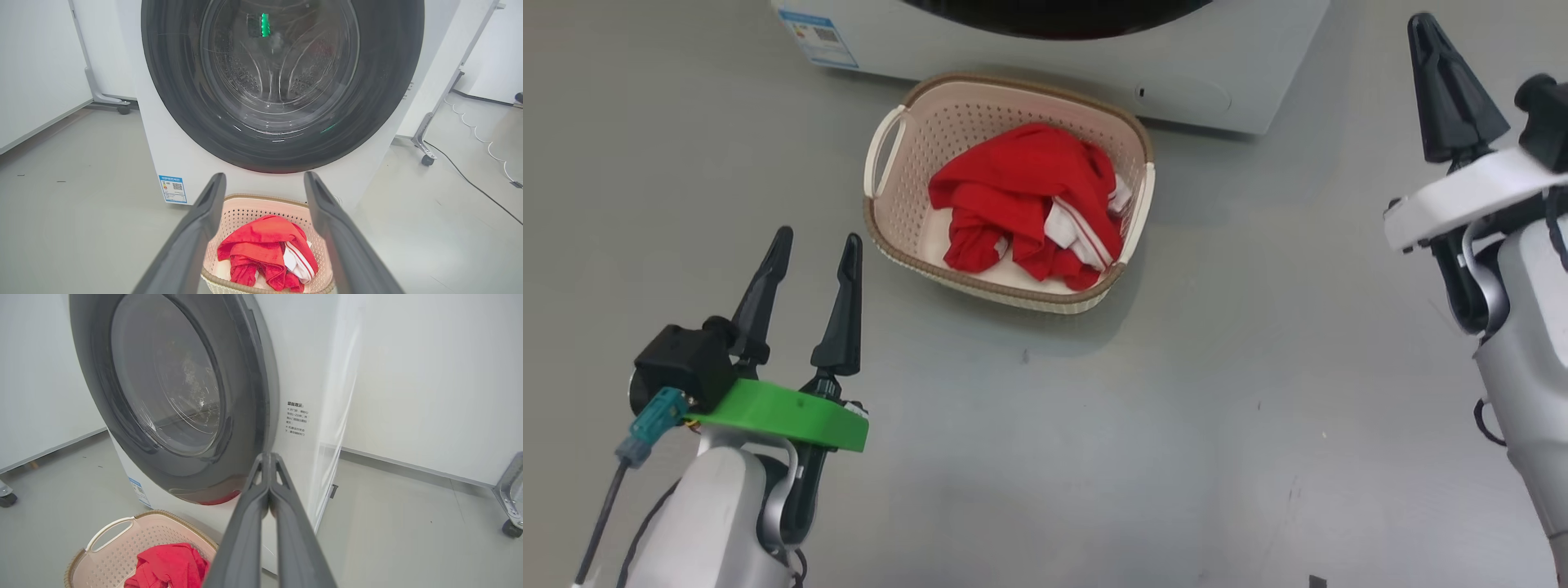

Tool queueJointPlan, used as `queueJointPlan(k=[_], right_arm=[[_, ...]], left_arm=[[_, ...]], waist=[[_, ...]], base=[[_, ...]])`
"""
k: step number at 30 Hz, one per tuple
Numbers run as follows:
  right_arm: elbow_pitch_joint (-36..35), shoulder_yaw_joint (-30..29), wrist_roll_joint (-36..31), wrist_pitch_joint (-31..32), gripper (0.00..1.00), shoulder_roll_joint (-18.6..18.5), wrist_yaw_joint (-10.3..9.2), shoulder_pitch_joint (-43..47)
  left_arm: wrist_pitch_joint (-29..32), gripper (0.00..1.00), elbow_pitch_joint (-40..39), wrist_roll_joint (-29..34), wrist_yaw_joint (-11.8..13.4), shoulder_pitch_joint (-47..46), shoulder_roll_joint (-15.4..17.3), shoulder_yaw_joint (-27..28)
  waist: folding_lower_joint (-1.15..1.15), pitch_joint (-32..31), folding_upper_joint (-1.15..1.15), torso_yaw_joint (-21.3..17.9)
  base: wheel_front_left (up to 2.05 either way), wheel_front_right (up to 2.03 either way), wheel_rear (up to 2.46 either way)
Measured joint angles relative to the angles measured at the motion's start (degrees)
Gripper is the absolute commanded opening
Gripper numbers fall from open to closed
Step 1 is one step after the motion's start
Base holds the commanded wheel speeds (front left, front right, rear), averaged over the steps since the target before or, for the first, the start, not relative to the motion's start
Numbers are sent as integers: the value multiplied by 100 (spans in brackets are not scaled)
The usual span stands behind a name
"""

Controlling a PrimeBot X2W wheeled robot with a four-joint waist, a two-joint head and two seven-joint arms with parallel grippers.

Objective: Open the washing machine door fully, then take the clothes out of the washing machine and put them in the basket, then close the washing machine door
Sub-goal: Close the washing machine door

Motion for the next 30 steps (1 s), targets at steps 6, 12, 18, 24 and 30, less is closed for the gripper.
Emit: queueJointPlan(k=[6, 12, 18, 24, 30], right_arm=[[-378, -316, 140, 0, 0, 133, -153, 939], [-680, -564, 241, 0, 0, 298, -257, 1677], [-991, -757, 359, 0, 0, 489, -308, 2236], [-1316, -929, 350, 0, 22, 512, -385, 2710], [-1613, -1126, 283, 0, 100, 526, -409, 3108]], left_arm=[[0, 100, 145, 34, 0, 437, 37, -48], [0, 100, 153, 34, 0, 733, 134, -37], [0, 100, 138, 33, 0, 960, 163, 82], [0, 100, 76, 27, 0, 1020, 148, 224], [0, 100, 9, 34, 0, 1065, 124, 280]], waist=[[0, -557, 0, -294], [0, -993, 0, -543], [0, -1286, 0, -827], [0, -1455, 0, -1073], [0, -1486, 0, -1229]], base=[[0, 0, 0], [0, 0, 0], [0, 0, 0], [0, 0, 0], [0, 0, 0]])
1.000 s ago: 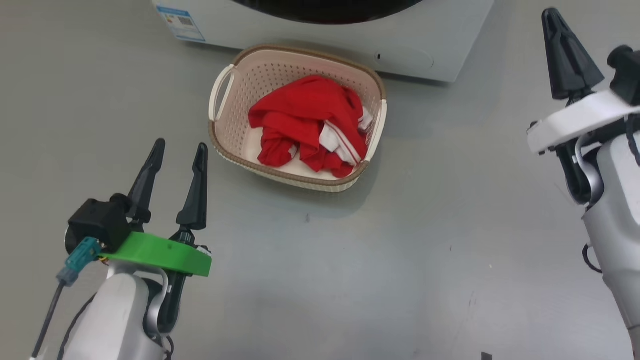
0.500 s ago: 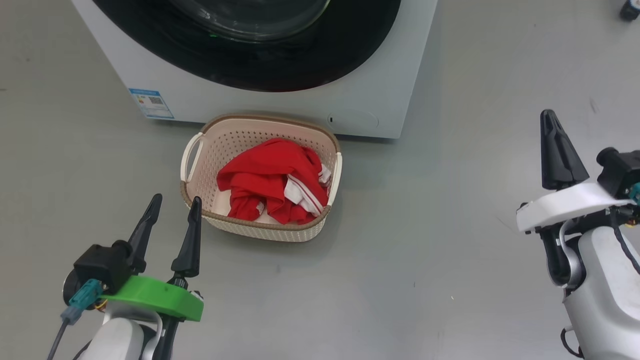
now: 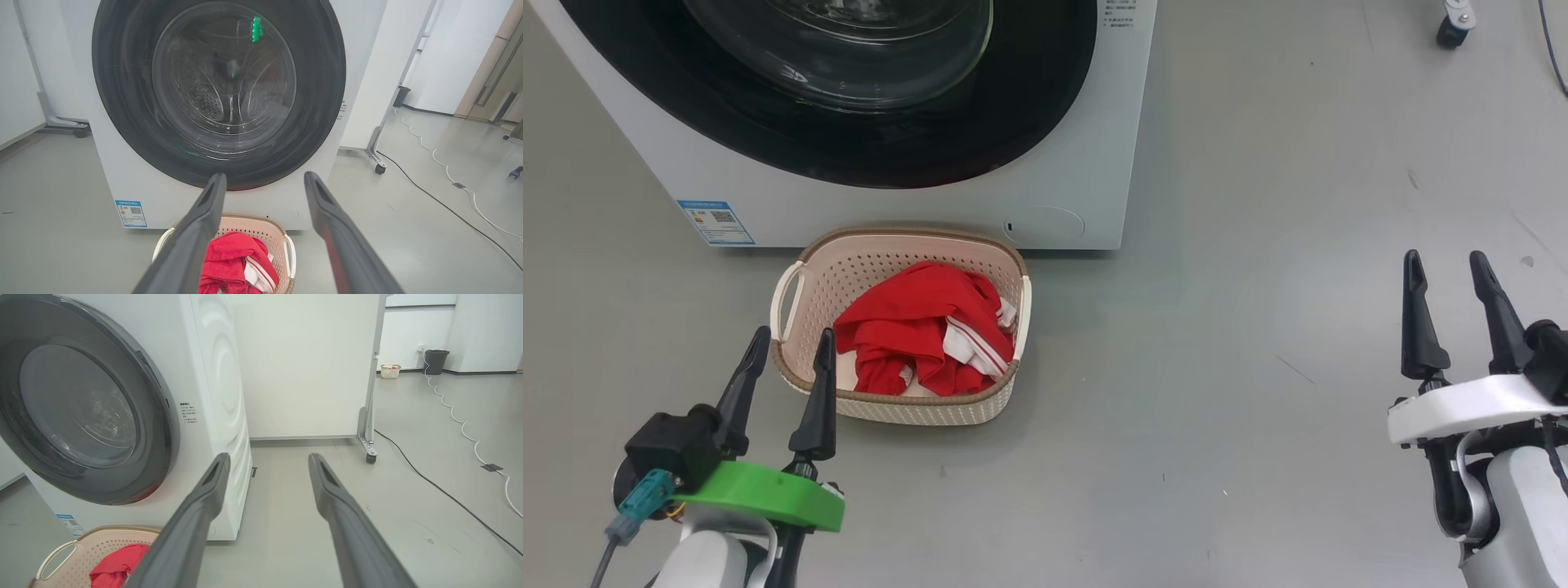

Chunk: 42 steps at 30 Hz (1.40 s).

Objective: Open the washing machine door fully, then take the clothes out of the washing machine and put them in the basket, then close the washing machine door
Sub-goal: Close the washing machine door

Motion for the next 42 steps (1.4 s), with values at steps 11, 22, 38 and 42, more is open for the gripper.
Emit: queueJointPlan(k=[11, 22, 38, 42], right_arm=[[-389, -110, -119, 0, 100, 221, 0, 439], [-564, -194, -215, 0, 100, 276, 16, 608], [-697, -303, -369, 0, 100, 334, 111, 816], [-710, -321, -408, 0, 100, 368, 127, 823]], left_arm=[[0, 100, -65, 86, 0, 2, -10, 110], [0, 100, -52, 258, 0, 5, -79, 216], [0, 100, -16, 383, 0, 5, -124, 277], [0, 100, 18, 456, 0, 5, -123, 274]], waist=[[0, 35, 0, -44], [0, 29, 0, -29], [0, 7, 0, -27], [0, -12, 0, -31]], base=[[0, 0, 0], [0, 0, 0], [0, 0, 0], [0, 0, 0]])
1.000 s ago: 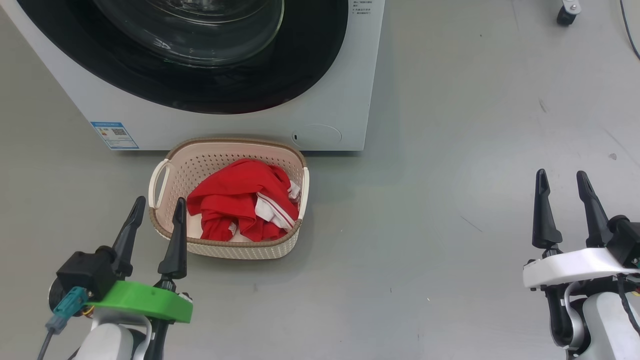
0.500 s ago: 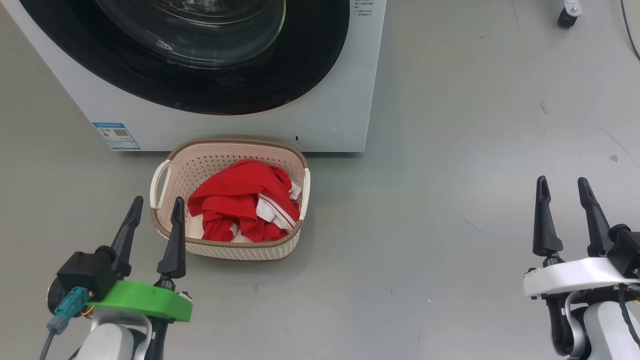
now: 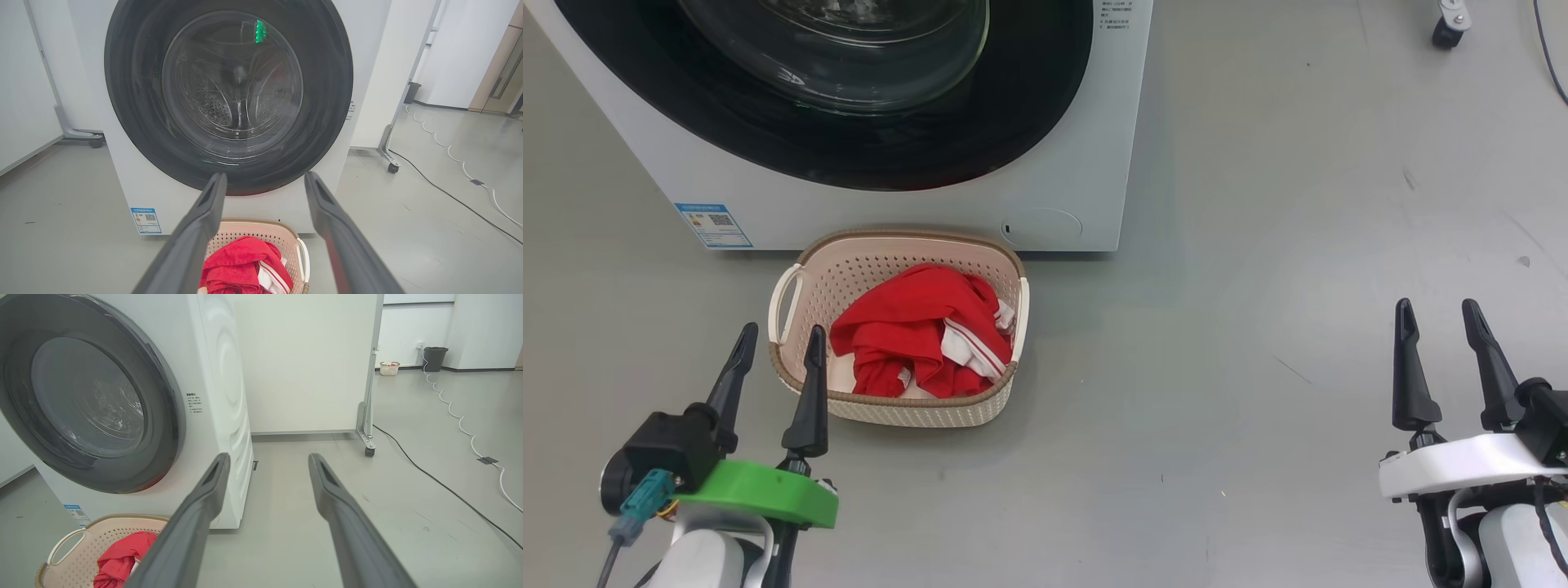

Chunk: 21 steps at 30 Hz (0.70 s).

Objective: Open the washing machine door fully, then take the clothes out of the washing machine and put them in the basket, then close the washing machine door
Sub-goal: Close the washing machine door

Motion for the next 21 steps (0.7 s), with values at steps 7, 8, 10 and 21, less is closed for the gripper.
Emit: queueJointPlan(k=[7, 8, 10, 21], right_arm=[[-9, -40, -21, 0, 100, 25, 40, 87], [-9, -47, -29, 0, 100, 26, 41, 88], [-10, -58, -47, 0, 100, 33, 43, 93], [-9, -47, -141, 0, 100, 59, 94, 194]], left_arm=[[0, 100, -36, 51, 0, 0, 10, -86], [0, 100, -42, 51, 0, 0, 7, -83], [0, 100, -44, 46, 0, 1, 5, -80], [0, 100, -34, -19, 0, 46, -4, -74]], waist=[[0, -38, 0, -3], [0, -42, 0, -1], [0, -48, 0, 4], [0, -87, 0, 39]], base=[[0, 0, 0], [0, 0, 0], [0, 0, 0], [0, 0, 0]])
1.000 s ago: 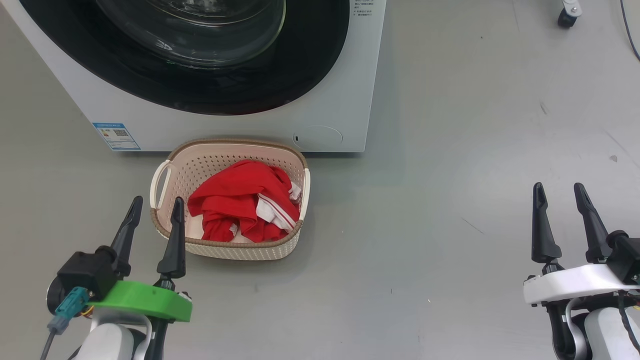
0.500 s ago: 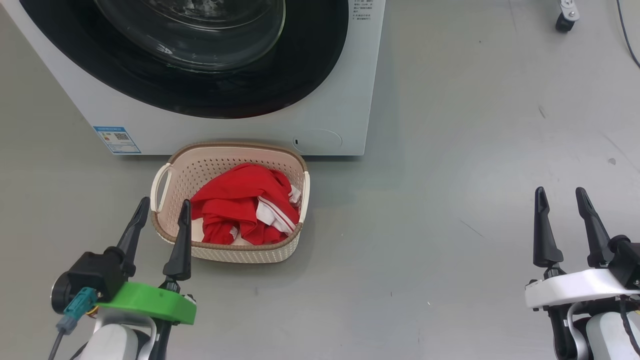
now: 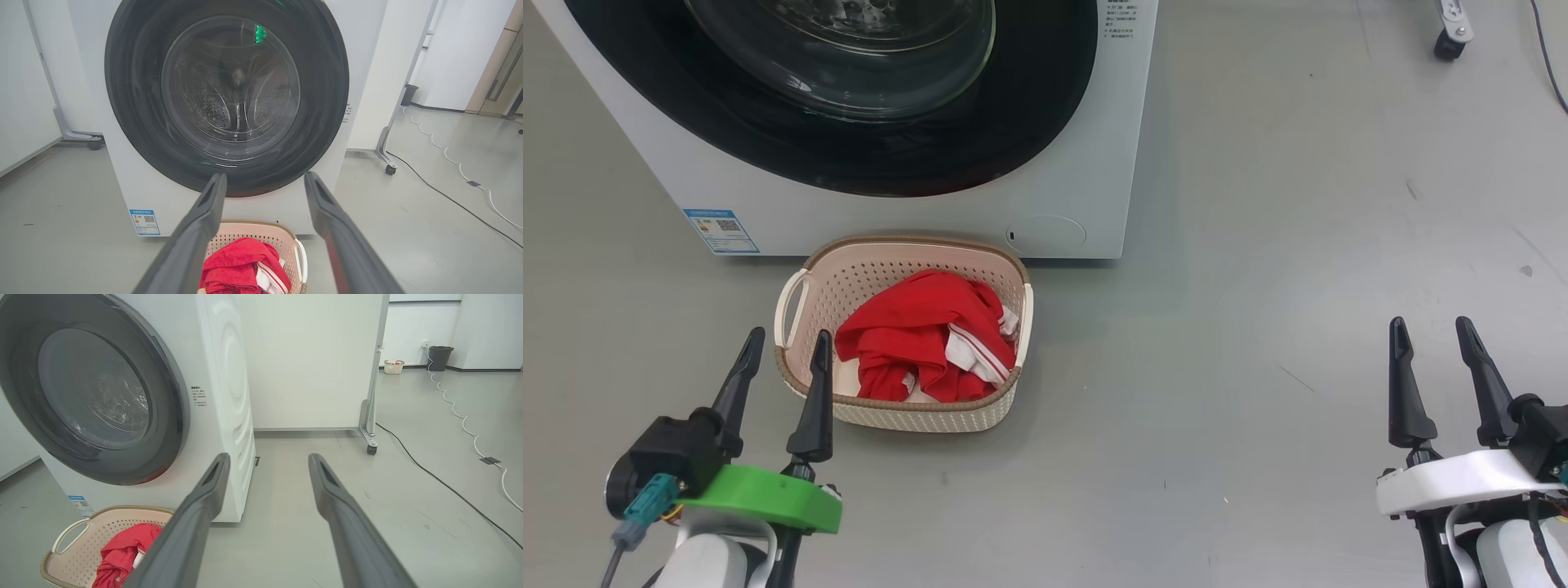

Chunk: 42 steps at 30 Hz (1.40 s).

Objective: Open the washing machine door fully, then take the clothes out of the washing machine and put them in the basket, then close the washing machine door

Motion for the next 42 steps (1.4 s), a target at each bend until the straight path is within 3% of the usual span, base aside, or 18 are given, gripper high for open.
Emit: queueJointPlan(k=[42], right_arm=[[-34, -176, -171, 0, 100, 135, 99, 0]], left_arm=[[0, 100, -54, -148, 0, 70, -48, 124]], waist=[[0, -34, 0, 49]], base=[[0, 0, 0]])
